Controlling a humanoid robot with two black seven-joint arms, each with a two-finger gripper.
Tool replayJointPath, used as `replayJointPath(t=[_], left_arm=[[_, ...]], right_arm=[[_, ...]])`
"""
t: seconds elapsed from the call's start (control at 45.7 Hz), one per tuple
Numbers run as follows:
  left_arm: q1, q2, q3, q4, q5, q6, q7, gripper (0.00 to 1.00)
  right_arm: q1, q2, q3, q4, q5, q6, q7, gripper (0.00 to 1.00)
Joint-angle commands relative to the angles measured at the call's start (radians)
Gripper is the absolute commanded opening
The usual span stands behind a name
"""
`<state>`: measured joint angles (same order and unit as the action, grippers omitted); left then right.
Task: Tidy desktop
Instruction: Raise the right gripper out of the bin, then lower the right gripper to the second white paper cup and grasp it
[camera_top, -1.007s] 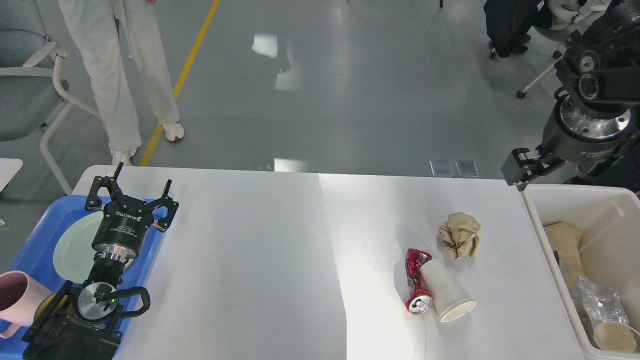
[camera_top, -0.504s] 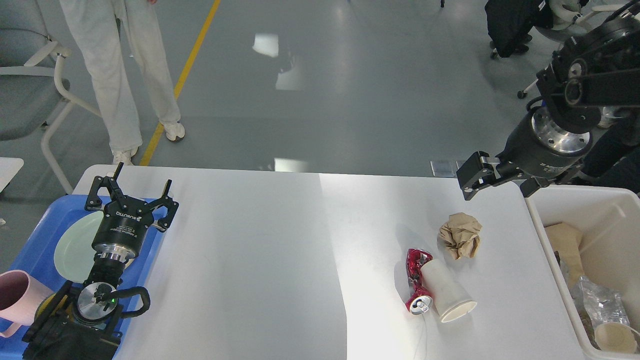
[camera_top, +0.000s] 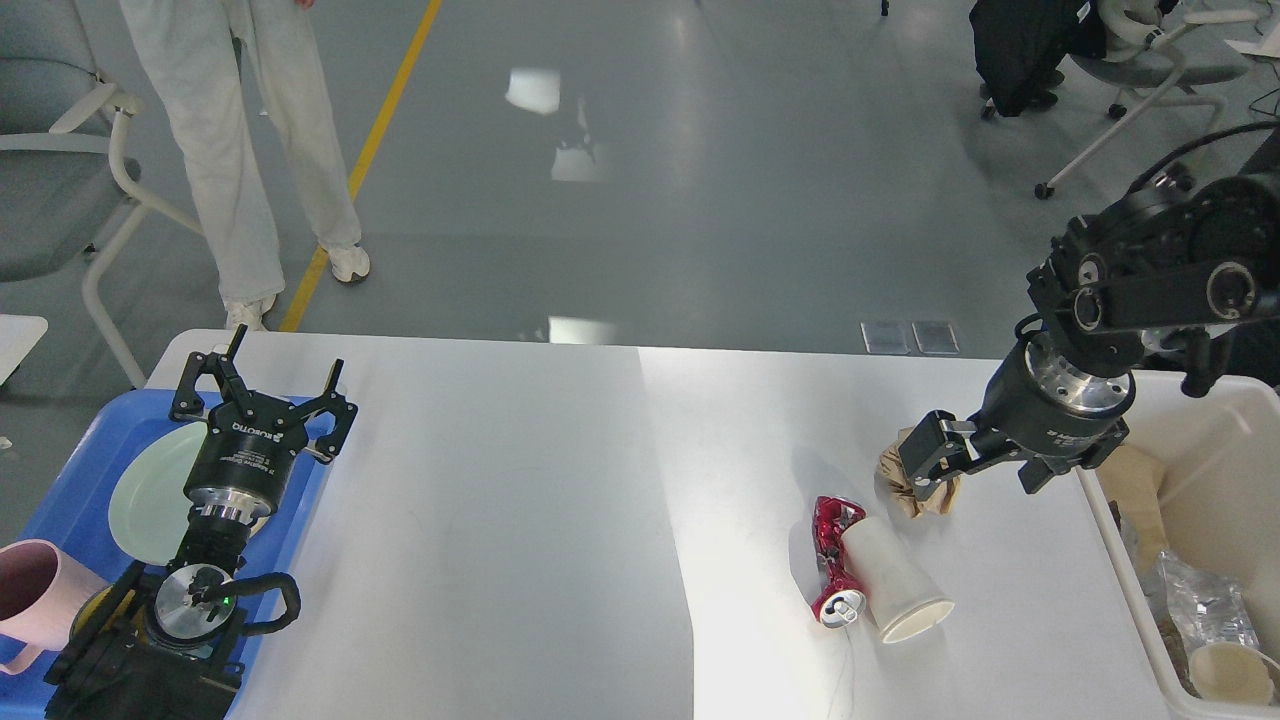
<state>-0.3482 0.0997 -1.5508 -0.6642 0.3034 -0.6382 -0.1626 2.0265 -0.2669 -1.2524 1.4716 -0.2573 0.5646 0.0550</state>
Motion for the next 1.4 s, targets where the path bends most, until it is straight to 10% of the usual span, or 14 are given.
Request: replayJointPath(t=[0.0, 0.241, 0.854, 0.985, 1.248, 1.379], left_arm=[[0.000, 0.000, 0.000, 0.000, 0.000, 0.000, 0.000, 0.97], [0.000, 0.000, 0.000, -0.002, -0.001, 0.000, 0.000, 0.97], [0.000, 0.000, 0.000, -0.002, 0.000, 0.000, 0.000, 0.97], [0.000, -0.003, 0.000, -0.002, 0.000, 0.000, 0.000, 0.97], [0.000, 0.000, 0.000, 0.000, 0.000, 0.000, 0.000, 0.97], [0.000, -0.003, 0.000, -0.002, 0.000, 0.000, 0.000, 0.97]], right_arm=[[-0.139, 0.008, 0.021, 0.000, -0.072, -0.175, 0.000, 1.00], [-0.376, 0.015, 0.056, -0.048, -0.174, -0.437, 0.005, 1.00], [-0.672, 0.110, 0.076, -0.333, -0.189, -0.482, 0.003, 1.00], [-0.681, 0.120, 0.076, -0.333, -0.191, -0.482, 0.003, 0.85], [-0.692, 0.129, 0.067, -0.333, -0.215, -0.480, -0.001, 0.13], [-0.690, 0.127, 0.071, -0.327, -0.214, -0.479, -0.001, 0.00]])
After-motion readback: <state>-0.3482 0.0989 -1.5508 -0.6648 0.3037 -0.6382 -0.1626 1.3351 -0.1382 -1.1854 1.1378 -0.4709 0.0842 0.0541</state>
